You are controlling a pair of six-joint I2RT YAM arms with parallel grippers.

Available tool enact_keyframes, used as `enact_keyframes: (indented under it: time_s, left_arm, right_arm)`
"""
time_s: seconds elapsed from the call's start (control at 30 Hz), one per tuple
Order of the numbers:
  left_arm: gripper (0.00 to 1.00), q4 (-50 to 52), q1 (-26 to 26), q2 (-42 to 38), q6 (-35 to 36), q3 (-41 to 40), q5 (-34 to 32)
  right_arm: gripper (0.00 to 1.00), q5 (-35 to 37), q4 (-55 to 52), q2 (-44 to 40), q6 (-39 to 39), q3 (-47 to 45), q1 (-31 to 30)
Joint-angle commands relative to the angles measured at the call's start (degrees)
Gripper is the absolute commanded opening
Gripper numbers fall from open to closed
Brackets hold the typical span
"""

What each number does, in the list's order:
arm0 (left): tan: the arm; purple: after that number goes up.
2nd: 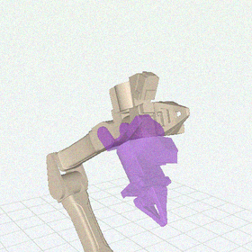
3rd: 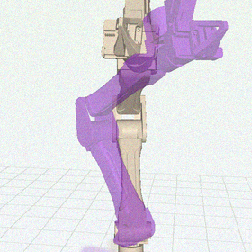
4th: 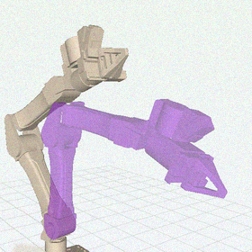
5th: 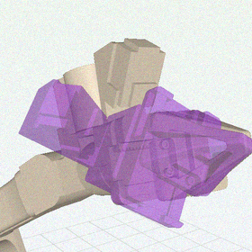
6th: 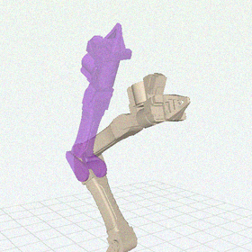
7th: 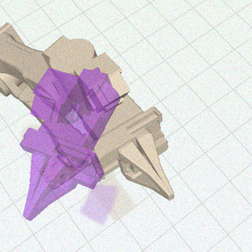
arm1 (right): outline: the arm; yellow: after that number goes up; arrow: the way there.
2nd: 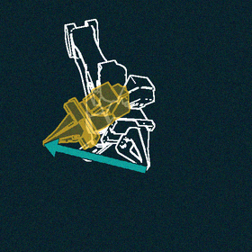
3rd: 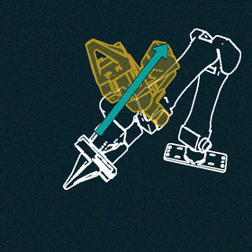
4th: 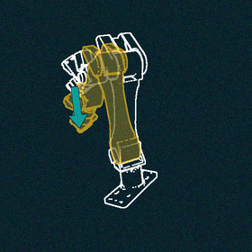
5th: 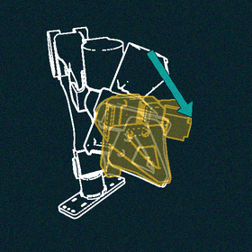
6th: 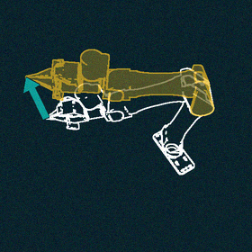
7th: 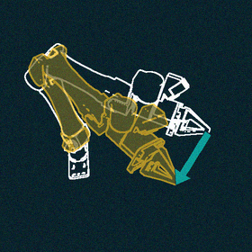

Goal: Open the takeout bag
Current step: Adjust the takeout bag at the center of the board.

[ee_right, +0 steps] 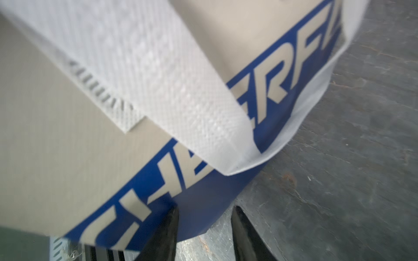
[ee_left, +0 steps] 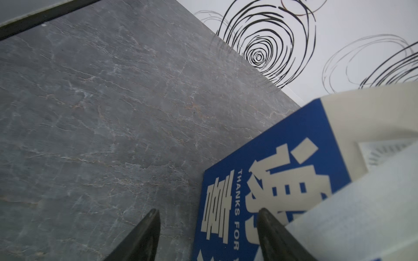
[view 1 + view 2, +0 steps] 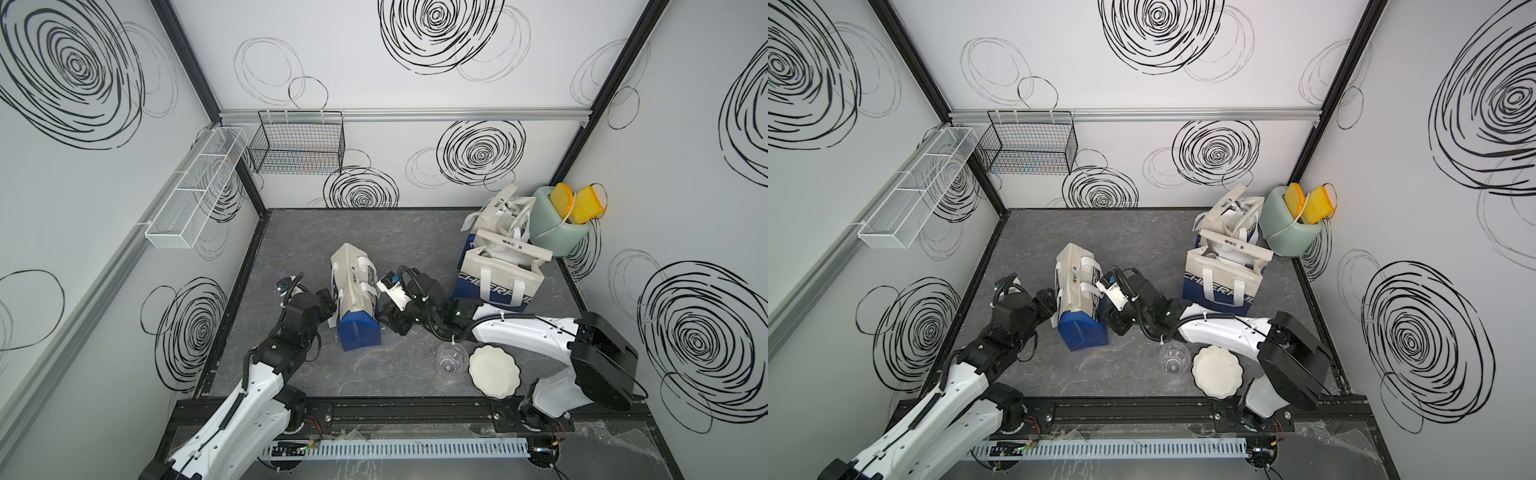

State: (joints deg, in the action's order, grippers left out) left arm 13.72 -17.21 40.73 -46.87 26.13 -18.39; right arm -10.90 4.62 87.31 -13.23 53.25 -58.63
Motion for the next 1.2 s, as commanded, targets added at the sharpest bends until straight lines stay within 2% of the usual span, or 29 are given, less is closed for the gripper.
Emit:
enact_keyframes:
  time_s: [0.0, 0.1, 0.2, 0.4, 0.53, 0.63, 0.7, 0.8, 0.87, 0.93, 1.03, 1.17]
  left_arm:
    - [0.73, 5.24, 1.86, -3.53, 0.24, 5.29, -2.37]
    - [0.74, 9.1, 2.91, -7.95, 3.04, 8.22, -2.16]
    - [0.73, 12.95, 3.18, -10.89, 5.97, 11.68, 1.2]
    - [0.7, 18.49, 2.98, -14.25, 8.24, 16.23, 17.19]
    - [0.69, 22.21, 2.73, -13.74, 9.5, 18.8, 27.88]
    - [0.69, 25.66, 2.47, -13.65, 10.97, 20.84, 32.18]
    - [0.71, 27.17, 2.45, -14.57, 11.58, 21.67, 31.33]
    - [0.72, 27.63, 2.52, -15.42, 12.76, 21.03, 31.66]
    - [0.72, 27.73, 2.49, -14.84, 14.21, 20.67, 34.72]
    - [0.72, 27.88, 2.46, -15.02, 14.74, 20.54, 35.45]
    - [0.72, 28.5, 2.45, -15.59, 16.39, 20.69, 35.72]
    - [0.73, 30.8, 2.49, -14.76, 17.9, 21.83, 35.27]
  right_arm:
    - [0.43, -0.33, 2.22, 0.53, 1.06, 0.54, -0.9]
    - [0.43, 0.25, 2.63, 0.49, 1.46, 0.63, -0.63]
    - [0.44, 0.39, 2.68, 0.08, 1.72, 0.84, 0.2]
    - [0.45, -0.67, 1.6, -3.71, 2.26, -0.07, 4.41]
    - [0.46, -4.45, 2.11, -6.54, 2.25, -0.68, 9.06]
    - [0.48, -8.63, 2.71, -7.25, 2.88, 1.26, 12.8]
    - [0.52, -12.23, 4.25, -6.56, 3.99, 3.02, 15.63]
    - [0.51, -24.27, 6.17, -1.68, 2.75, 8.74, 21.35]
    - [0.52, -30.58, 5.53, 1.88, 4.83, 13.52, 22.95]
    - [0.54, -33.1, 5.19, 5.11, 9.2, 16.94, 22.96]
    - [0.54, -34.94, -1.98, 12.78, 16.11, 26.91, 23.26]
    - [0.53, -42.22, -11.36, 24.51, 20.37, 41.68, 24.01]
